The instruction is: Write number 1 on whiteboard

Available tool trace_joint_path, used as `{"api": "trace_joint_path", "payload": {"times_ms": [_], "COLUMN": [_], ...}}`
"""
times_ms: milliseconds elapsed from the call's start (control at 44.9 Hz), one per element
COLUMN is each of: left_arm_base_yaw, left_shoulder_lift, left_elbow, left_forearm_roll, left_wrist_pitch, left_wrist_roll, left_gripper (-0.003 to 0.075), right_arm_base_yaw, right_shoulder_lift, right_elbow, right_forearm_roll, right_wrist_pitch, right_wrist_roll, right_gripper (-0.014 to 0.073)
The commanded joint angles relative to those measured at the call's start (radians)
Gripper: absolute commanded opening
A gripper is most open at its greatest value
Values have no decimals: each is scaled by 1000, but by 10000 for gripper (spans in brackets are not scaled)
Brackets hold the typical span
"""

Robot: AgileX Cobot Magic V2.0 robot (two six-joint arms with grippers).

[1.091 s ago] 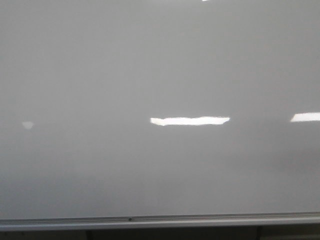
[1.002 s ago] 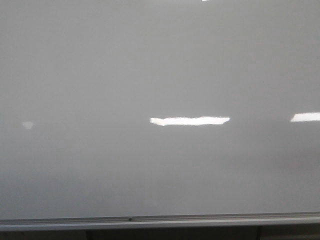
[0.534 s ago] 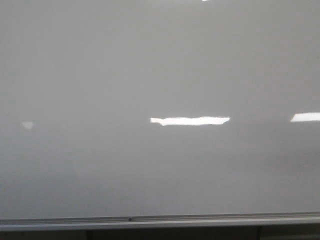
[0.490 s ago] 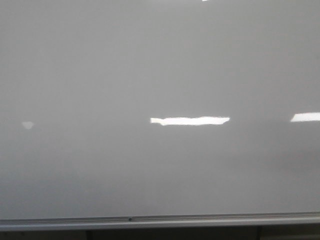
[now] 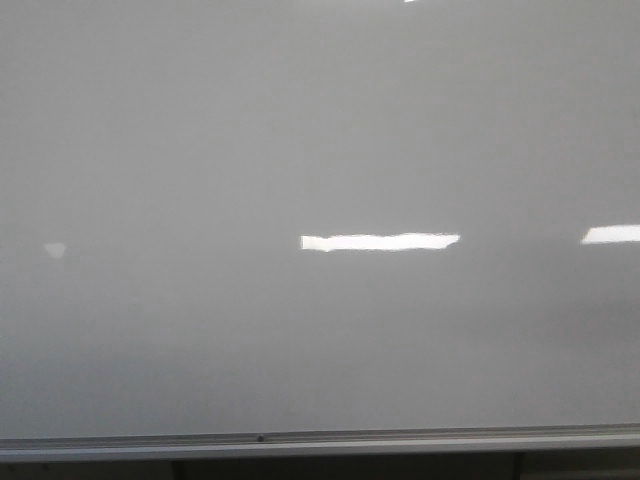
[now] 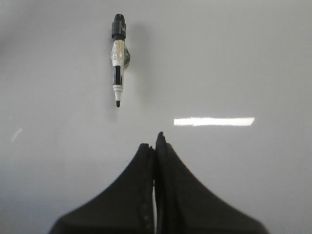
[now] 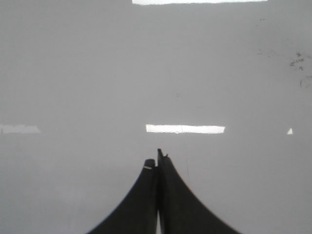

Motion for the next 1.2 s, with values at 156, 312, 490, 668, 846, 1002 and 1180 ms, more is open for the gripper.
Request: {"api": "trace_joint_path", "payload": {"times_ms": [156, 312, 490, 668, 846, 1002, 1180], "left_arm_base_yaw": [0, 0, 0, 0, 0, 0, 0], "left_shoulder_lift": [-20, -5, 63, 182, 306, 390, 454], "left_elbow": [-57, -214, -416, -590, -676, -672, -672], "left_forearm_roll": [-41, -41, -41, -41, -41, -41, -66], "left_wrist_pitch": [-186, -142, 5, 159, 298, 357, 456], "left_wrist_roll": [3, 3, 3, 3, 3, 3, 3], "left_gripper": [-19, -19, -19, -19, -19, -19, -19], "right_arm_base_yaw": [3, 3, 3, 3, 3, 3, 3], "right_shoulder_lift": [-5, -2, 59, 177, 302, 380, 433], "right_elbow": [-93, -241, -398, -534, -616, -617, -606], "right_forearm_roll": [2, -25, -28, -28, -28, -28, -28], "right_wrist_pitch": [-75, 52, 177, 261, 363, 439, 492], "right_wrist_roll": [-10, -10, -10, -10, -10, -10, -10], "right_gripper": [-58, -58, -58, -58, -58, -58, -58]}}
